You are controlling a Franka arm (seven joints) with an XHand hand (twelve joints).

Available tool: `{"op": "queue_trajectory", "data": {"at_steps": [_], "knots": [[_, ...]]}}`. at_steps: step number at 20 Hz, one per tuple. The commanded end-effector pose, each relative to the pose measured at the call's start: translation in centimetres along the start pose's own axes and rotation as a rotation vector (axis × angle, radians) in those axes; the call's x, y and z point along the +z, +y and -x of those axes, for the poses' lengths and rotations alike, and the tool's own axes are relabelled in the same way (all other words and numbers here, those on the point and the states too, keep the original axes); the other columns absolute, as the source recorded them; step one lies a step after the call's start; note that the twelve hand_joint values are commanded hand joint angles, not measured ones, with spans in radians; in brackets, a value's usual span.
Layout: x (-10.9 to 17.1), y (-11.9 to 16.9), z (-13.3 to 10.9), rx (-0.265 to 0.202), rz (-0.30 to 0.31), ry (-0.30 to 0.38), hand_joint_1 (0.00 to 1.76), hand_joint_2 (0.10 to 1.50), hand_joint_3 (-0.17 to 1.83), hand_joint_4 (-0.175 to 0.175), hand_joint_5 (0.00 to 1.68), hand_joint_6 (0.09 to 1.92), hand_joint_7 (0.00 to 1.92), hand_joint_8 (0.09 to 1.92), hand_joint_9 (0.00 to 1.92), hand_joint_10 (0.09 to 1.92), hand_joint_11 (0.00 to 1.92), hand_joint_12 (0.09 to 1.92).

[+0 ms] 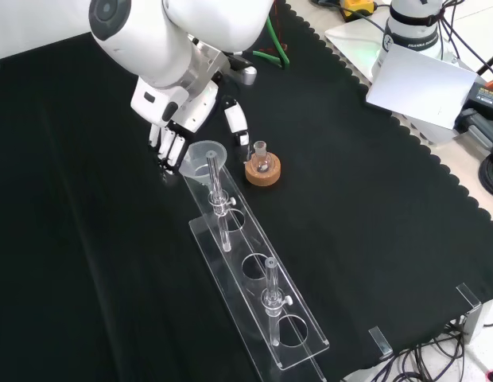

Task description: Pick up the funnel from the transparent funnel stand.

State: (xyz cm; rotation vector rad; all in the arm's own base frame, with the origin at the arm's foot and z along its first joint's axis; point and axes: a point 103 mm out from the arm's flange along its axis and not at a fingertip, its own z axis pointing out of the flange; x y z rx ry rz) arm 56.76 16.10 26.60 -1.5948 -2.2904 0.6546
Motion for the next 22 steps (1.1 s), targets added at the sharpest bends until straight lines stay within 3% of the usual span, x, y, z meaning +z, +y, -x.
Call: {"op": "queue_trajectory", "data": {"at_steps": [1, 4, 6, 8, 11, 14, 21, 22], "knots": [[0.9, 0.1, -0.2, 0.015, 0.013, -0.071, 0.57, 0.69, 0.26, -0.076, 0.54, 0.1, 0.58, 0.77, 0.99, 0.57, 0.51, 1.34], [1.0, 0.0, -0.1, 0.036, 0.041, -0.099, 0.63, 0.69, 0.3, -0.071, 0.58, 0.39, 0.74, 0.82, 1.1, 0.6, 0.56, 1.29], [1.0, -0.2, 0.1, 0.043, 0.054, -0.104, 0.66, 0.69, 0.34, -0.068, 0.53, 0.63, 0.79, 0.86, 1.13, 0.63, 0.57, 1.28], [1.0, -0.3, 0.2, 0.051, 0.065, -0.103, 0.67, 0.69, 0.36, -0.068, 0.5, 0.75, 0.79, 0.88, 1.14, 0.65, 0.58, 1.27], [0.9, -0.6, 0.4, 0.056, 0.093, -0.104, 0.68, 0.69, 0.38, -0.069, 0.49, 0.8, 0.79, 0.89, 1.14, 0.67, 0.59, 1.27], [0.1, -1.2, 0.5, 0.061, 0.143, -0.113, 0.71, 0.7, 0.41, -0.06, 0.6, 0.88, 0.87, 0.89, 1.19, 0.68, 0.63, 1.26], [-3.8, -3.9, 0.3, 0.072, 0.122, -0.133, 0.73, 0.7, 0.47, -0.056, 0.69, 0.91, 0.93, 0.88, 1.24, 0.67, 0.67, 1.23], [-4.4, -4.3, 0.2, 0.054, 0.118, -0.139, 0.73, 0.7, 0.47, -0.056, 0.69, 0.91, 0.93, 0.88, 1.24, 0.67, 0.68, 1.23]]}}
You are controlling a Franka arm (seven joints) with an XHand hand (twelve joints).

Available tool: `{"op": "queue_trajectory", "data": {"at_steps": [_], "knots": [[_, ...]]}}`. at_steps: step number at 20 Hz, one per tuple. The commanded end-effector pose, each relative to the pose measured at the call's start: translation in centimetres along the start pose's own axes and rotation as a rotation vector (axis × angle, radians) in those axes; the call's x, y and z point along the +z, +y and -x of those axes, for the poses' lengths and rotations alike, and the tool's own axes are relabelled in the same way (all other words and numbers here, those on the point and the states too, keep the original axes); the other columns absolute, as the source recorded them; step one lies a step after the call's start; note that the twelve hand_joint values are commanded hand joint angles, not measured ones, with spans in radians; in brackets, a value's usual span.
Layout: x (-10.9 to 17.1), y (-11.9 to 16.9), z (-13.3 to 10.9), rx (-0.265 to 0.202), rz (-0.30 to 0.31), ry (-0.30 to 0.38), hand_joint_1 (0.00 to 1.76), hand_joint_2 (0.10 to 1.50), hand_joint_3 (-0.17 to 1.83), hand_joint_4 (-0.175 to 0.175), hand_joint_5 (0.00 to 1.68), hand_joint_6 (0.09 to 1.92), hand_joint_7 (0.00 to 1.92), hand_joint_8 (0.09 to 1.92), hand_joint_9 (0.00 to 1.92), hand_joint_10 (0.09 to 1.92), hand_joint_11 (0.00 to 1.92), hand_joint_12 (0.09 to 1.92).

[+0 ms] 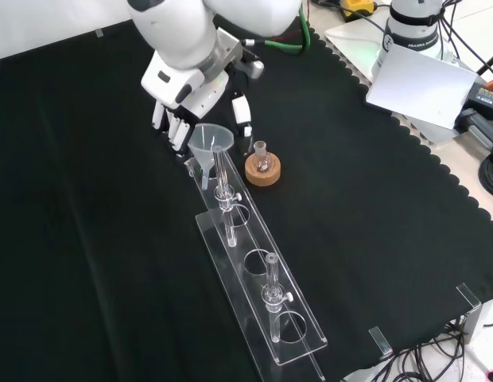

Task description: Pick up the funnel from the transparent funnel stand.

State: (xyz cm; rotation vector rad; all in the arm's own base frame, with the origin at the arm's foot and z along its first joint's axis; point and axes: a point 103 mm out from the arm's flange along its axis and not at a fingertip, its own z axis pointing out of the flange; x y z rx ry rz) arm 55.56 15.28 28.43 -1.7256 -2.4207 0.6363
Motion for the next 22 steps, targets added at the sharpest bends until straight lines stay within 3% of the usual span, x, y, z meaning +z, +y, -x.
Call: {"op": "queue_trajectory", "data": {"at_steps": [1, 5, 11, 22], "knots": [[-4.2, -2.0, 0.4, -0.004, -0.015, -0.03, 0.73, 0.69, 0.48, -0.057, 0.69, 0.91, 0.93, 0.88, 1.24, 0.67, 0.68, 1.23], [-6.6, -4.7, 1.1, 0.036, -0.03, -0.045, 0.73, 0.69, 0.48, -0.06, 0.69, 0.91, 0.93, 0.89, 1.24, 0.67, 0.68, 1.23], [-7.8, -8.3, 1.4, 0.098, -0.042, -0.064, 0.72, 0.69, 0.5, -0.061, 0.68, 0.92, 0.93, 0.89, 1.25, 0.67, 0.68, 1.23], [-6.0, -14.0, 1.1, 0.193, -0.128, -0.057, 0.72, 0.68, 0.52, -0.065, 0.69, 0.93, 0.93, 0.89, 1.27, 0.67, 0.71, 1.21]]}}
